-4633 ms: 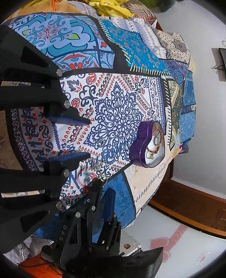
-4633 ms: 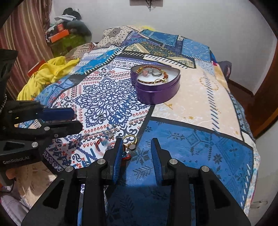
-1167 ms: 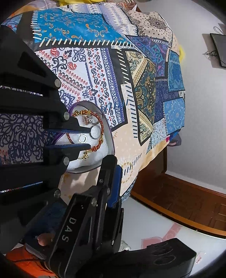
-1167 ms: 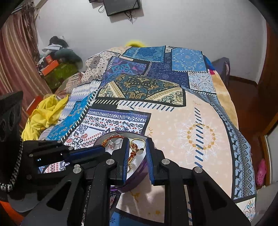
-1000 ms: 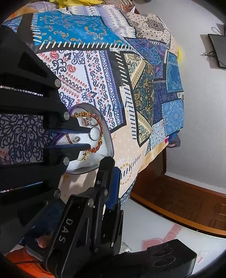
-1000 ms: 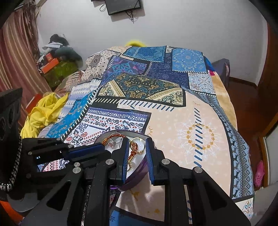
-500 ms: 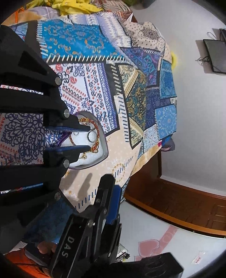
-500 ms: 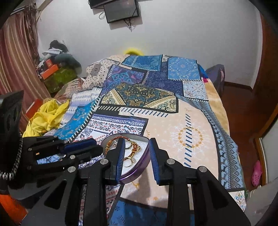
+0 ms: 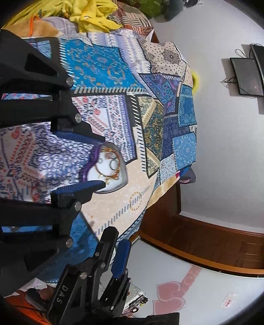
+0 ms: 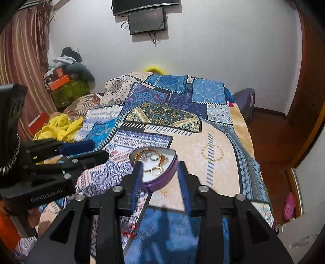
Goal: Organize jewelry
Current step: 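Move both tools back to the beaded strand beside the tin, then grasp the red-and-blue beaded strand with the right tool while the left tool grasps a small ring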
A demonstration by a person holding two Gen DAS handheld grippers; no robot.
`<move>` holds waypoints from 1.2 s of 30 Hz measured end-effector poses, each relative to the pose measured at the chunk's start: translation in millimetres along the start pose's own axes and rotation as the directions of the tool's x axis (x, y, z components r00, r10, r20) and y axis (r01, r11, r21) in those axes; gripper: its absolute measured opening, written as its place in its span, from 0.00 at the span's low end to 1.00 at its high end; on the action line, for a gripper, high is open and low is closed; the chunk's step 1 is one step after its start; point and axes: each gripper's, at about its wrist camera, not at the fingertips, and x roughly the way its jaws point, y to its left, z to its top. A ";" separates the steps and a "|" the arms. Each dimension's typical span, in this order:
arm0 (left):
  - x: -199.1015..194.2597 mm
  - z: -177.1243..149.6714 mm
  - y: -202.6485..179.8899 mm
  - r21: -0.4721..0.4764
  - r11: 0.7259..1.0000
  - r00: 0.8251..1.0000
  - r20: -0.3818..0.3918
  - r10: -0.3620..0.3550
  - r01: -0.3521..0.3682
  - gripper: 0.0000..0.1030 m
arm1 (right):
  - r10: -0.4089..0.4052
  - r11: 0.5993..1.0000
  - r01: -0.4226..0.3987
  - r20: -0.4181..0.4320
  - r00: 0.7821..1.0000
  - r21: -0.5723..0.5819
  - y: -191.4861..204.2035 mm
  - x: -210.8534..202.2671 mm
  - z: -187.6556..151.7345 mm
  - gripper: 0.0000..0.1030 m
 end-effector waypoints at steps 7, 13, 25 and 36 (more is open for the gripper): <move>-11.5 -33.6 -2.7 0.028 0.999 0.999 -0.041 0.022 -0.021 0.35 | 0.003 1.000 -0.004 -0.028 1.000 -0.011 7.2 -4.6 -20.7 0.38; -9.4 -65.6 0.4 0.024 0.999 0.995 -0.094 0.033 -0.031 0.36 | -0.002 0.999 -0.002 -0.093 0.996 -0.041 17.4 4.9 -45.2 0.38; -10.7 -92.9 17.2 -0.024 0.999 0.990 -0.135 0.035 -0.039 0.36 | 0.037 0.993 -0.060 -0.209 0.977 -0.106 45.7 35.0 -79.2 0.37; -9.1 -92.3 24.2 -0.048 0.998 0.990 -0.136 0.030 -0.036 0.36 | 0.069 0.984 -0.099 -0.200 0.977 -0.147 49.6 43.3 -87.2 0.37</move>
